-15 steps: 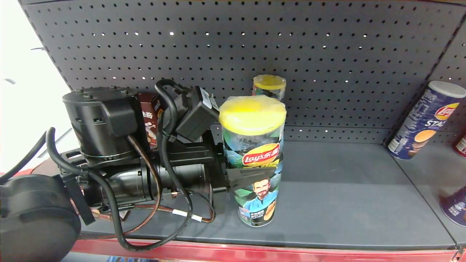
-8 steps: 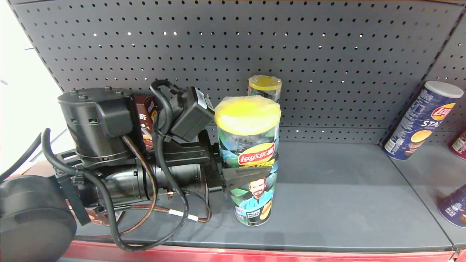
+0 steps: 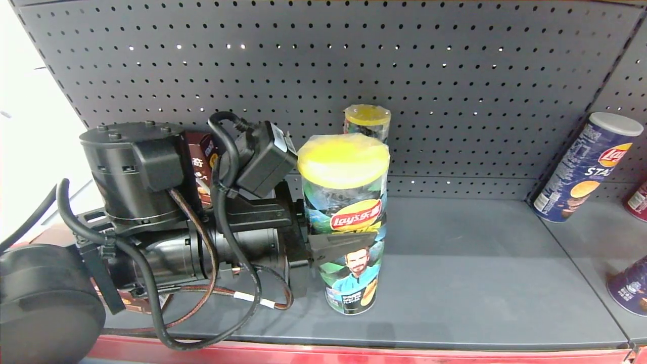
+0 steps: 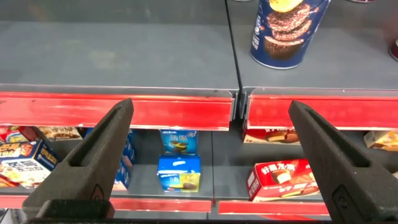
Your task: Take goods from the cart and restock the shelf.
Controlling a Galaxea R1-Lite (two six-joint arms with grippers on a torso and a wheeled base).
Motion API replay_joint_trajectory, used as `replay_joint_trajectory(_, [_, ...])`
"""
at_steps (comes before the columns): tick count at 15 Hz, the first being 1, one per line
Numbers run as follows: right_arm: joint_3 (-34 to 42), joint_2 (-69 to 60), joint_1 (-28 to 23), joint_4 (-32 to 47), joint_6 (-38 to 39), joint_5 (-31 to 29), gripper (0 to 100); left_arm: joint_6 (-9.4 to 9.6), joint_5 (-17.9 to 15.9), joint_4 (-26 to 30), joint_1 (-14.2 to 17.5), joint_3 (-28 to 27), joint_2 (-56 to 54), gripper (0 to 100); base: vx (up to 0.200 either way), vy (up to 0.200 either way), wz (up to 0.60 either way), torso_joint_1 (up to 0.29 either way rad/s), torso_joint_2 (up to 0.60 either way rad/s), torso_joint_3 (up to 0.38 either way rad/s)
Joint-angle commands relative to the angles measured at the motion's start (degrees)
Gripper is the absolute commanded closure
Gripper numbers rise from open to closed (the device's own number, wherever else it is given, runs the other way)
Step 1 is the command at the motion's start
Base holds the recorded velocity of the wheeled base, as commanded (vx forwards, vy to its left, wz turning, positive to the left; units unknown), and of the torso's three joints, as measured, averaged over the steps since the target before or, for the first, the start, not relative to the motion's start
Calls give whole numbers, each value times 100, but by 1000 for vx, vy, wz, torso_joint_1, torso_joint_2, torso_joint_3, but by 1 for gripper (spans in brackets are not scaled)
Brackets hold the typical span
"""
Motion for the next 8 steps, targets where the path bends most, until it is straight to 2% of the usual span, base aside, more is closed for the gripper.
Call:
replay_joint_trajectory(1, [0, -1, 9, -2, 3, -1, 0, 2, -1, -3, 0, 7, -9, 100, 0, 0, 0, 0, 0, 0])
replay_joint_trajectory(5, [0, -1, 9, -2, 3, -1, 0, 2, 8, -3, 44, 51, -114, 100, 0, 0, 0, 0, 0, 0])
replay_joint_trajectory(7, [0, 8, 9, -2, -6, 7, 0, -7, 8, -3, 220, 350, -563, 100, 0, 0, 0, 0, 0, 0])
replay_joint_trajectory(8, [0, 8, 9, -2, -6, 7, 0, -7, -1, -3, 440, 648, -949, 100, 0, 0, 0, 0, 0, 0])
